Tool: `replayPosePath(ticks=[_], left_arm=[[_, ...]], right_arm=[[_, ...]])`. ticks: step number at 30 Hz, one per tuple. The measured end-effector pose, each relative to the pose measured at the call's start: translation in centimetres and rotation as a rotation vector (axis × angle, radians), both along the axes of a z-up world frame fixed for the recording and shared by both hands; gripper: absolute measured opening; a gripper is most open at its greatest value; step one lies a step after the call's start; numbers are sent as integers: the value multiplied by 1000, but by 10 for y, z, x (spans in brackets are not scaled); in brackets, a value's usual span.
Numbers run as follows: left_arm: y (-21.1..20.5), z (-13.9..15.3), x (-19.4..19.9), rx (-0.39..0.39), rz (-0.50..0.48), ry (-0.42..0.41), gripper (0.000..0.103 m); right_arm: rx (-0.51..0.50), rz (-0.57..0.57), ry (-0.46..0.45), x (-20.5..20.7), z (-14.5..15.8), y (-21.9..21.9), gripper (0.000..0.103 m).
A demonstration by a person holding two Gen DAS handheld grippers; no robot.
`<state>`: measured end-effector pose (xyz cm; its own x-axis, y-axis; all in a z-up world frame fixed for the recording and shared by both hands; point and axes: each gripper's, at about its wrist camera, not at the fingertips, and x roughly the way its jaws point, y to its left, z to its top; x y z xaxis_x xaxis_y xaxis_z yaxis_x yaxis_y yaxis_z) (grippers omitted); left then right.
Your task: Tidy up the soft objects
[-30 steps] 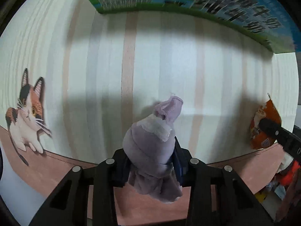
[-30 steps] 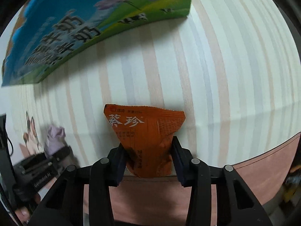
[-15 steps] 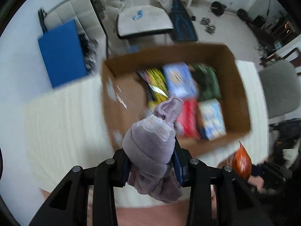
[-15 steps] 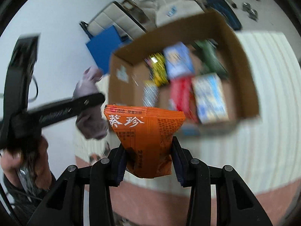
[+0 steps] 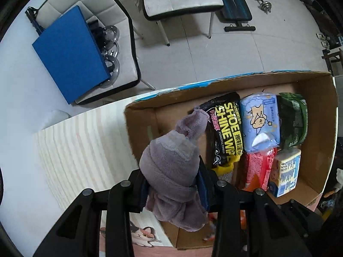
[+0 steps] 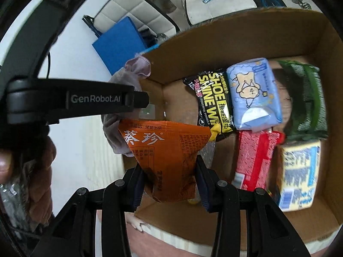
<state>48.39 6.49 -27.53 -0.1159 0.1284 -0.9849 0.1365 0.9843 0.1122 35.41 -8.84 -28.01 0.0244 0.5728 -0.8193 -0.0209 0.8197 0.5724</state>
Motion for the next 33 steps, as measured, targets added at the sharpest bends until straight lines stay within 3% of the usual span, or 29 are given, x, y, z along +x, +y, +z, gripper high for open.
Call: replayPosePath(ticks=[4,7,11,15,17,18,20,26,33], left_arm=[[0,-26,4,-10,2,90,38],[3,-33,4,-6,-3,99,46],[3,-28,5,-24,-6,72,52],[3,-18,5,-67,11,48,71],[0,-12,4,-83,13,28,82],[-1,-10,3,-90,17,23,89],[-4,-5,-1,-98,23,1,93],[-14,17,-25,-155,54,-80,93],[-16,54,-86,-170,141,-258,93]], right_arm=[[-46,62,47,6,-24,25,51],[-49,56,67,8,-32,29,83],[-75,68,55,9,-28,27,84],[-105,77,43,9,-20,20,89],[-112,78,37,8,-16,12,103],[-116,74,35,8,-13,10,103],[-159,65,17,8,-8,1,103],[-340,25,-76,8,12,-40,103],[-484,-27,-155,-24,44,-106,103]])
